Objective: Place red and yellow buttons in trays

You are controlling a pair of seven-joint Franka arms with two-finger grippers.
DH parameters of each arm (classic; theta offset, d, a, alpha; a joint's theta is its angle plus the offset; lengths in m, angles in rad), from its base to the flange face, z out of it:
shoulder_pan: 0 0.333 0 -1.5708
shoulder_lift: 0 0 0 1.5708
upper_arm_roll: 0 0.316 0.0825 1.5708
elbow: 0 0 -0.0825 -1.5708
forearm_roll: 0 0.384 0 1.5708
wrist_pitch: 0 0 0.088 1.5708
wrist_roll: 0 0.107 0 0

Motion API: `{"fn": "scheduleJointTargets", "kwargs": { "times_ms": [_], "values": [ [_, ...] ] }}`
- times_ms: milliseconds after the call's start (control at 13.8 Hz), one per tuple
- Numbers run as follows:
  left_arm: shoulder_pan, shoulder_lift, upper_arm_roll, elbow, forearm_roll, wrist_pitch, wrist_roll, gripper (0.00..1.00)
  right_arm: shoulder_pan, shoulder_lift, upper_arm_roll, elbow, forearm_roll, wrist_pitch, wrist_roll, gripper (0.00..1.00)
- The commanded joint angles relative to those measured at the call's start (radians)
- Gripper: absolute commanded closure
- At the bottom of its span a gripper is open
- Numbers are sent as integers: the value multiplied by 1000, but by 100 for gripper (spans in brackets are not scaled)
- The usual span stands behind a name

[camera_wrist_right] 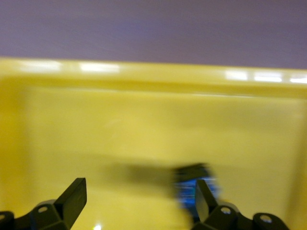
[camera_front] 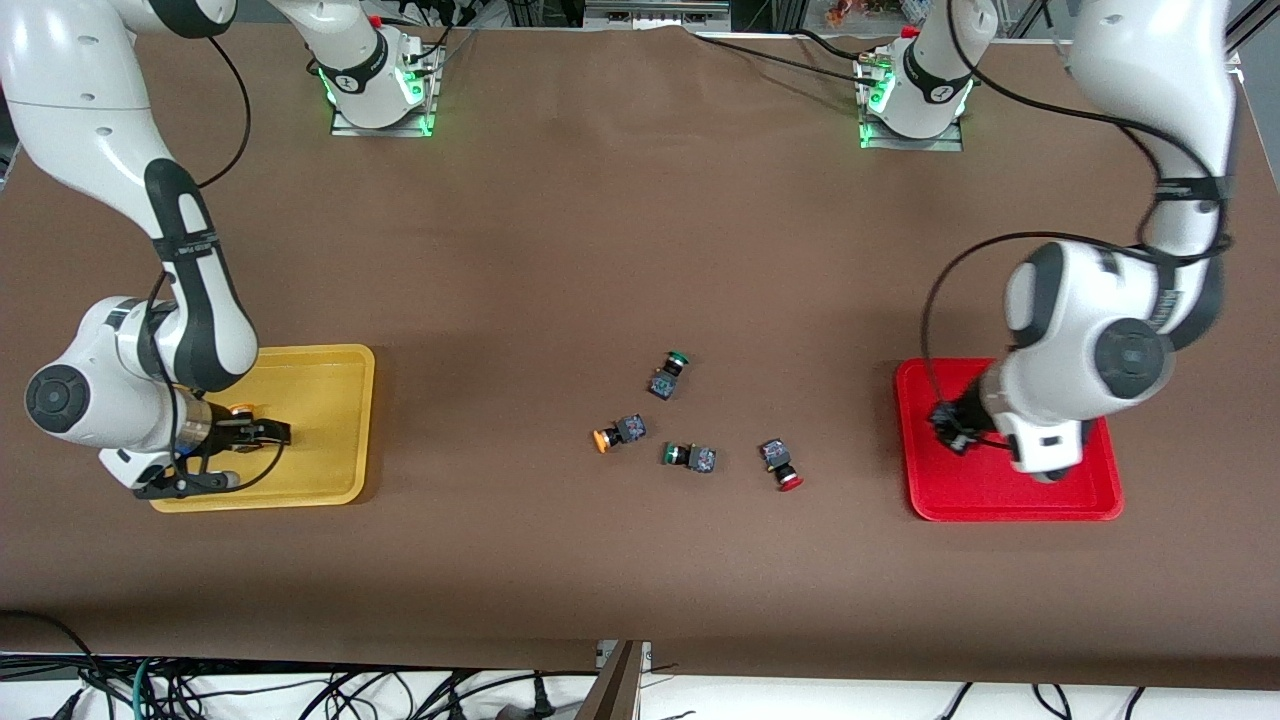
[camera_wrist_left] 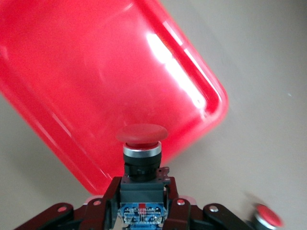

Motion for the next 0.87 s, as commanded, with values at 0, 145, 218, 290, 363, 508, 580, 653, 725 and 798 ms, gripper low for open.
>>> {"fn": "scheduleJointTargets", "kwargs": {
  "times_ms": [0, 145, 218, 290, 363, 508, 580, 653, 725, 798],
  "values": [
    [87, -47, -18, -73, 12, 26, 347, 100, 25, -33, 81, -7, 8, -32, 216, 0],
    [119, -47, -18, -143, 12, 131, 560, 100, 66, -38, 120, -7, 2, -31, 403, 0],
    [122, -47, -18, -192, 12, 199, 629, 100, 113, -39, 120, -4, -11, -29, 497, 0],
    [122, -44, -18, -246, 12, 280, 708, 100, 171, -39, 118, 0, -15, -26, 603, 0],
    [122, -36, -18, -289, 12, 354, 793, 100, 227, -38, 112, 15, -27, -24, 722, 0],
    [113, 2, -21, -318, 12, 426, 904, 100, 313, -24, 111, 53, -93, -20, 987, 0],
    [109, 20, -22, -318, 14, 434, 921, 100, 345, -9, 112, 75, -116, -17, 1101, 0],
    [105, 34, -27, -318, 14, 446, 935, 100, 380, 10, 112, 108, -121, -15, 1195, 0],
    [105, 43, -33, -318, 14, 448, 954, 100, 411, 28, 112, 136, -121, -14, 1270, 0],
    [102, 47, -35, -318, 14, 448, 970, 100, 439, 45, 111, 162, -121, -2, 1345, 0]
  ]
}}
